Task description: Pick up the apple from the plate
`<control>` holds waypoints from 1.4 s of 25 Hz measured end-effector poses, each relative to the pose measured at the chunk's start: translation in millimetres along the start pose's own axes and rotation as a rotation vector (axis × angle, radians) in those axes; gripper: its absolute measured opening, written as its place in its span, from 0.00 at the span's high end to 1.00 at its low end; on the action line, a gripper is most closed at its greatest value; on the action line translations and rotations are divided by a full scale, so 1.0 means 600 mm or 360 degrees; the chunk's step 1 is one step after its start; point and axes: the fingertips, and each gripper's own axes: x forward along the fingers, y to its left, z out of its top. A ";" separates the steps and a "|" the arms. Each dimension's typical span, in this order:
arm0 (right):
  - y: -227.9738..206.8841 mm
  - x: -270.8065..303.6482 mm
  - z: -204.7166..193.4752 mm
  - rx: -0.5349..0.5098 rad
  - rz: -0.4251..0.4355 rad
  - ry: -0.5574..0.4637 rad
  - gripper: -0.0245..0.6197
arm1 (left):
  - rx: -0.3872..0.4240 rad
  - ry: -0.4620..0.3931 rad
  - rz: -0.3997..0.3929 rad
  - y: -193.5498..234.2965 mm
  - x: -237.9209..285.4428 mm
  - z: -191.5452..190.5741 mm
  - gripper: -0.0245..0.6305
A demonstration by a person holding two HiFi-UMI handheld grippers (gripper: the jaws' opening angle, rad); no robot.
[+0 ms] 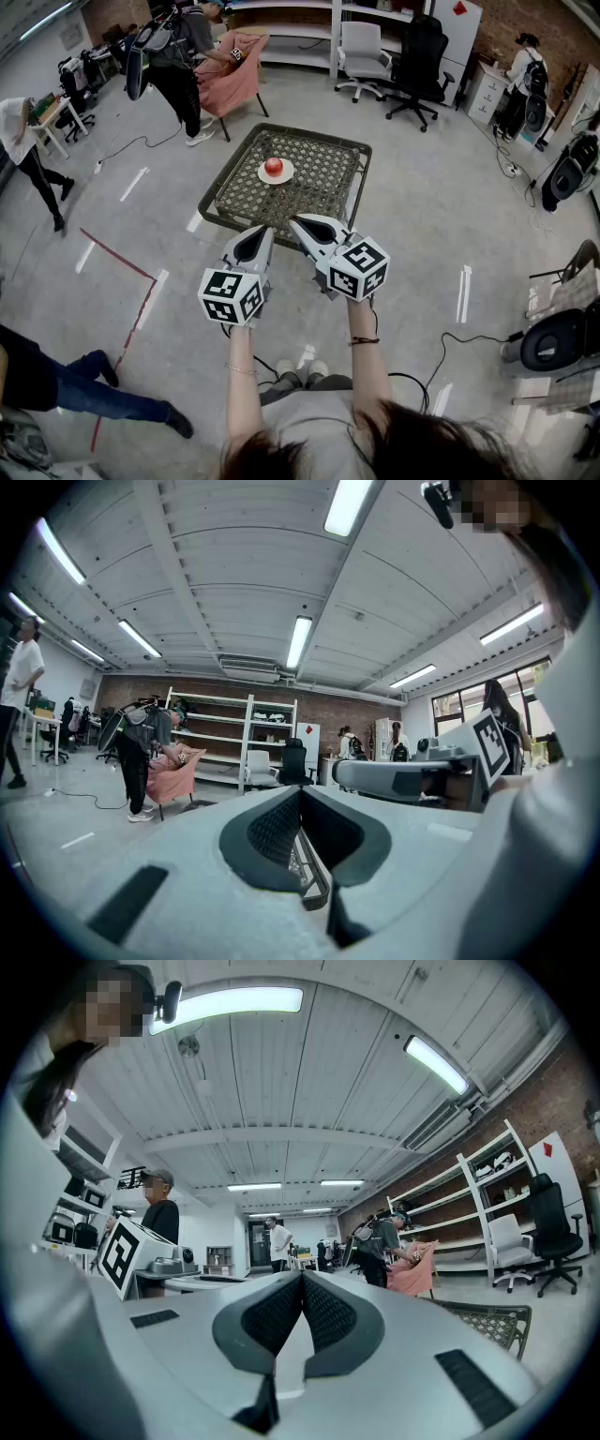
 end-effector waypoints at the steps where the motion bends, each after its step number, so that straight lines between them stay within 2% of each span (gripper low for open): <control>1: -0.002 0.000 -0.001 0.0000 0.0000 0.0001 0.95 | -0.0001 0.0002 0.0000 0.000 0.002 -0.001 0.95; 15: -0.027 0.005 -0.006 0.0021 -0.0009 0.0013 0.95 | -0.0015 0.0027 0.0023 0.007 0.022 -0.011 0.95; 22: -0.043 -0.001 -0.019 0.0075 -0.0012 0.0012 0.95 | -0.0055 0.0050 0.0068 0.002 0.020 -0.039 0.95; 29: -0.055 0.028 -0.025 0.0107 0.0011 0.0027 0.95 | -0.0086 0.0064 0.0110 0.036 0.027 -0.045 0.95; 35: -0.095 0.072 -0.038 0.0148 -0.0016 -0.0003 0.95 | -0.0098 0.0093 0.0104 0.084 0.063 -0.057 0.95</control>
